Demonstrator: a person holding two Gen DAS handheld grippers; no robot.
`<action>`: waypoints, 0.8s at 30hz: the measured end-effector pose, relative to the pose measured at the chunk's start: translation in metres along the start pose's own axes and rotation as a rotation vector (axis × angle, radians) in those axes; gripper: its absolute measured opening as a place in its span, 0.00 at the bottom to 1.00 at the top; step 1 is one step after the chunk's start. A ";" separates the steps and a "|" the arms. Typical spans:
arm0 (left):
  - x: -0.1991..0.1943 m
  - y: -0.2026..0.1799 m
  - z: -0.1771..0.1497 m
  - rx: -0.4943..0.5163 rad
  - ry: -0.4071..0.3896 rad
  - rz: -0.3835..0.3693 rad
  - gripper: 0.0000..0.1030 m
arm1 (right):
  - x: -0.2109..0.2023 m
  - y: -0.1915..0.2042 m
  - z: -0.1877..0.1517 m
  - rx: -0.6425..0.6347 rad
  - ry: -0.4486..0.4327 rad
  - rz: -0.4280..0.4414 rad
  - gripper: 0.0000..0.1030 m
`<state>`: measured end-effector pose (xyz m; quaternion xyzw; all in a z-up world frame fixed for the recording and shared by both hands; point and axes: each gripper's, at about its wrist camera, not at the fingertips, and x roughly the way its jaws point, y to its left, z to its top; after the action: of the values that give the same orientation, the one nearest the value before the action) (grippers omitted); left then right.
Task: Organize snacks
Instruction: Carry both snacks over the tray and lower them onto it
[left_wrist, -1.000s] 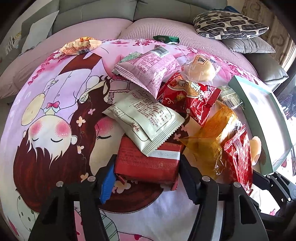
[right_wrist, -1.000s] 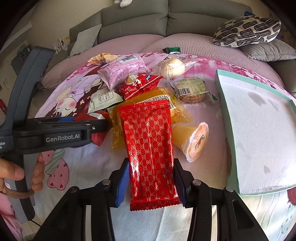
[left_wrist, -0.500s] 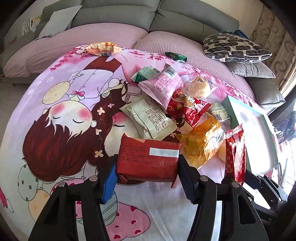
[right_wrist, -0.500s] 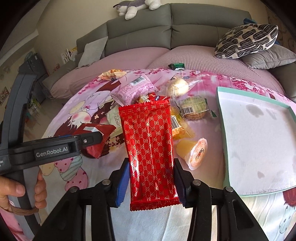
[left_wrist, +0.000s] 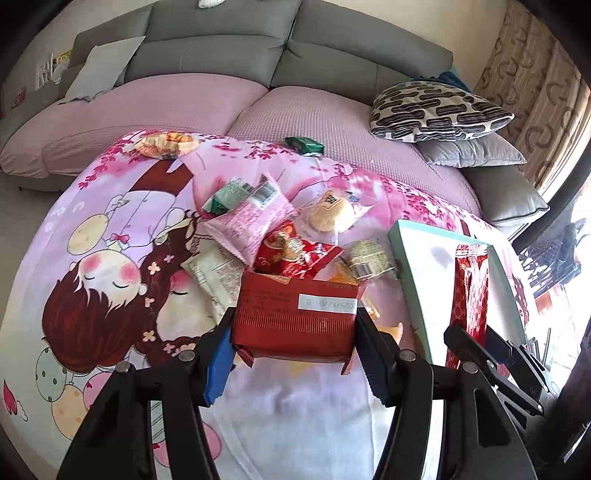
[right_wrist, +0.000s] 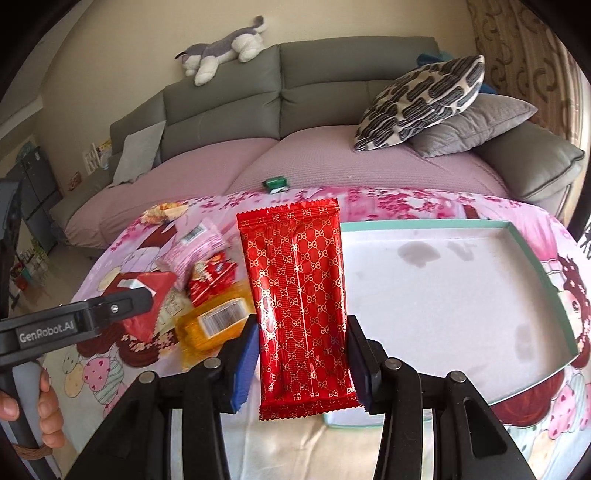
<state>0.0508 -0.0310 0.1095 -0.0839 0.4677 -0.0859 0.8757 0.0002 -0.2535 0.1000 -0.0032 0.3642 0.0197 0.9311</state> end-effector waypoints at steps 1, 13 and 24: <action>0.000 -0.008 0.002 0.011 -0.001 -0.009 0.61 | -0.001 -0.010 0.002 0.019 -0.004 -0.022 0.46; 0.018 -0.119 0.023 0.144 -0.002 -0.112 0.61 | -0.010 -0.108 0.018 0.202 -0.059 -0.201 0.46; 0.085 -0.197 0.022 0.255 0.029 -0.128 0.61 | 0.014 -0.167 0.021 0.321 -0.035 -0.261 0.46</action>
<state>0.1016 -0.2407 0.0979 -0.0004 0.4591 -0.2012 0.8653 0.0311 -0.4190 0.1049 0.0984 0.3428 -0.1592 0.9206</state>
